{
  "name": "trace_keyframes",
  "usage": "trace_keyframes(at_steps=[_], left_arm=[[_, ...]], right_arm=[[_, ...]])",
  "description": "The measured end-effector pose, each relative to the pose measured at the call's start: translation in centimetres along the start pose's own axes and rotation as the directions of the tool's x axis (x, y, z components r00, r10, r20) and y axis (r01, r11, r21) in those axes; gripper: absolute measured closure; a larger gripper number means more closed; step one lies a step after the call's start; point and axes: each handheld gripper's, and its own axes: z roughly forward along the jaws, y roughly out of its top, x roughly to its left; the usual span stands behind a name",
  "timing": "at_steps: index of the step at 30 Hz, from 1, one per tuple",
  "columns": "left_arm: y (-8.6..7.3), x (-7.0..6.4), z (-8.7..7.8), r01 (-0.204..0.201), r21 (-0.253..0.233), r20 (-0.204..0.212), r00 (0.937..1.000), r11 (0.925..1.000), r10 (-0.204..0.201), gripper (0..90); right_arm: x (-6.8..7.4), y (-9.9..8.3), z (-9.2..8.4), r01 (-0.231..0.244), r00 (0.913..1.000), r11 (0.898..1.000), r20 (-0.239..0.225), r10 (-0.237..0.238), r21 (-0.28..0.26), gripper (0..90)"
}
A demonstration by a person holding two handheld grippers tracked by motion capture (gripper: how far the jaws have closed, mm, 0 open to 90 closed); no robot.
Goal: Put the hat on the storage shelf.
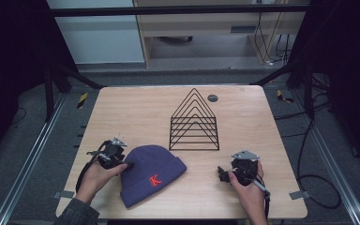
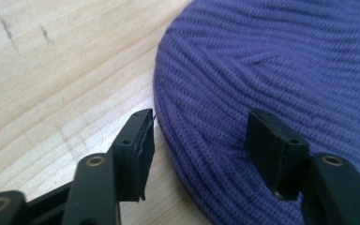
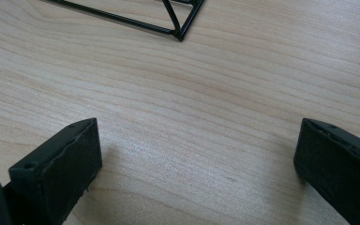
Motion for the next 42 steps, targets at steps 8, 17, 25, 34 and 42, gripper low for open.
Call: trace_keyframes(at_steps=[8,17,25,34,42], left_arm=[[-0.2,0.1,0.4,-0.004,0.021,0.040,0.9992,0.9998,0.003,54.2],[-0.1,-0.2,0.5,-0.029,0.027,0.051,0.9983,0.9992,0.028,70.9],[-0.1,-0.3,-0.3,-0.054,-0.006,0.039,0.9978,0.9985,0.055,78.4],[0.6,-1.1,-2.8,-0.111,-0.055,-0.019,0.9937,0.9922,0.110,80.7],[2.1,-2.4,-5.3,-0.207,-0.090,-0.086,0.9761,0.9742,0.199,80.8]], right_arm=[[0.0,0.0,0.0,-0.001,1.0000,1.000,0.001,0.001,0.001,1.4],[0.0,0.0,0.0,-0.001,1.0000,1.000,0.001,0.001,0.001,1.4],[0.0,0.0,0.0,-0.002,1.0000,1.000,0.001,0.002,0.001,1.3],[0.0,0.0,0.0,0.000,1.0000,1.000,0.001,0.000,0.000,1.3],[0.0,0.0,0.0,0.000,1.0000,1.000,0.001,0.000,0.000,1.3]])
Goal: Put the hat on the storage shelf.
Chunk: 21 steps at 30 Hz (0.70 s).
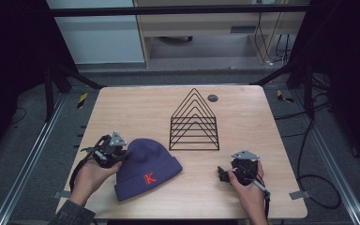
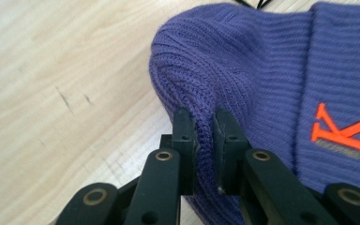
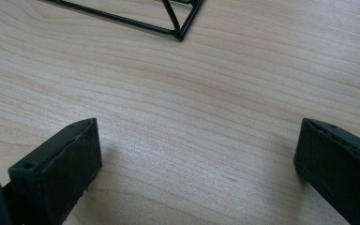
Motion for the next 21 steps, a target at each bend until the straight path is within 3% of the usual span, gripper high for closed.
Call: trace_keyframes(at_steps=[10,13,16,19,21], left_arm=[[1.5,-0.2,-2.4,-0.054,-0.054,-0.023,0.9983,0.9971,0.053,80.7],[2.4,-0.5,-3.7,-0.102,-0.065,-0.046,0.9940,0.9927,0.099,80.7],[3.0,-0.5,-4.5,-0.119,-0.080,-0.045,0.9923,0.9897,0.115,80.7],[3.6,-0.3,-5.5,-0.125,-0.099,-0.044,0.9917,0.9872,0.121,80.8],[4.0,-0.2,-6.4,-0.134,-0.111,-0.052,0.9903,0.9847,0.129,80.8]], right_arm=[[0.0,0.0,0.0,-0.001,1.0000,1.000,0.001,0.001,0.001,1.3],[0.0,0.0,0.0,-0.001,1.0000,1.000,0.001,0.001,0.001,1.3],[0.0,0.0,0.0,-0.002,1.0000,1.000,0.001,0.002,0.001,1.8],[0.0,0.0,-0.1,-0.012,0.9999,1.000,-0.006,0.012,-0.017,10.4],[0.0,0.0,-0.3,-0.009,0.9999,0.999,-0.015,0.008,-0.031,11.3]])
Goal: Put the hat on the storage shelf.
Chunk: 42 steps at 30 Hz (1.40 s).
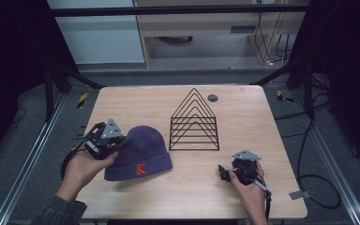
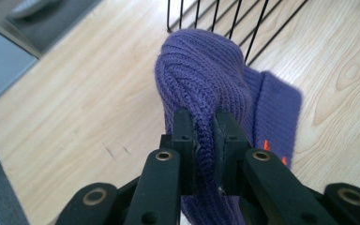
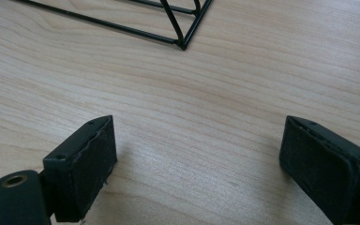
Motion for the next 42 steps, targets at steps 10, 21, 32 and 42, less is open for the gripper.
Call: trace_keyframes(at_steps=[10,21,32,42], left_arm=[[2.4,1.0,-3.8,-0.058,-0.039,-0.044,0.9974,0.9975,0.056,80.7],[4.4,3.1,-6.7,-0.068,-0.090,-0.049,0.9967,0.9935,0.064,80.7],[7.2,4.1,-7.9,-0.092,-0.128,-0.061,0.9945,0.9876,0.085,80.7],[9.9,4.2,-8.5,-0.108,-0.180,-0.050,0.9937,0.9776,0.101,80.7]], right_arm=[[1.6,1.9,-3.3,0.065,0.9978,0.993,-0.007,-0.066,-0.096,12.4],[4.5,5.3,-7.0,0.136,0.9868,0.976,-0.065,-0.148,-0.169,17.7],[6.9,8.6,-8.8,0.210,0.9655,0.957,-0.111,-0.235,-0.200,20.9],[8.6,13.0,-9.8,0.299,0.9335,0.934,-0.144,-0.329,-0.193,27.3]])
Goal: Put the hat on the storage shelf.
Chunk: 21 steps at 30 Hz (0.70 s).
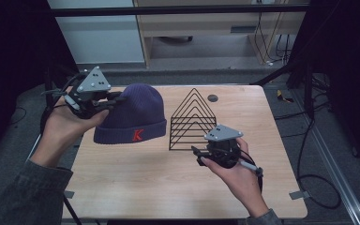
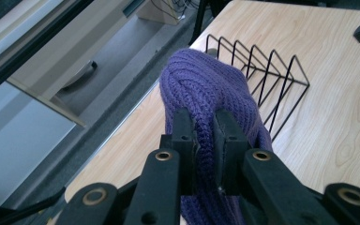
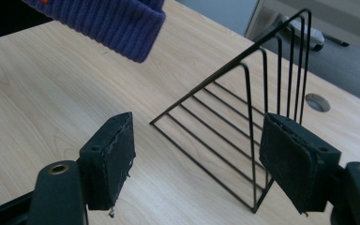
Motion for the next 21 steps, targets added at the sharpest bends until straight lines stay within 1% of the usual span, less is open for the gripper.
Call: trace_keyframes(at_steps=[2,3,4,8,11,15,18,21], left_arm=[[0.3,0.1,0.0,0.005,-0.009,0.005,1.0000,0.9999,-0.004,80.7],[0.3,0.1,0.0,0.005,-0.009,0.005,1.0000,0.9999,-0.004,80.7],[0.6,0.1,0.0,0.004,-0.012,0.004,1.0000,0.9999,-0.004,80.7],[1.1,0.1,0.1,0.000,-0.021,0.009,1.0000,0.9998,0.001,80.6],[1.5,-0.1,0.2,-0.006,-0.025,0.012,0.9999,0.9997,0.006,80.7],[1.9,-0.2,0.3,-0.011,-0.028,0.016,0.9998,0.9995,0.011,80.7],[2.4,-0.4,0.4,-0.015,-0.041,0.021,0.9996,0.9990,0.016,80.7],[2.8,-0.6,0.4,-0.019,-0.050,0.023,0.9995,0.9986,0.020,80.7]], right_arm=[[0.0,0.7,-0.1,0.014,0.9999,1.000,-0.006,-0.014,0.006,27.4],[0.0,0.7,-0.1,0.014,0.9999,1.000,-0.006,-0.014,0.006,27.4],[0.0,1.5,-0.1,0.028,0.9995,1.000,-0.012,-0.028,0.007,28.7],[-0.3,2.3,0.1,0.039,0.9990,0.999,-0.023,-0.039,0.017,30.0],[-0.4,2.7,0.2,0.035,0.9987,0.999,-0.036,-0.034,0.022,30.1],[-0.4,3.0,0.4,0.045,0.9981,0.999,-0.043,-0.044,0.029,30.0],[-0.4,3.3,0.7,0.049,0.9971,0.998,-0.059,-0.047,0.029,30.0],[-0.4,3.5,0.8,0.048,0.9969,0.998,-0.065,-0.046,0.033,29.9]])
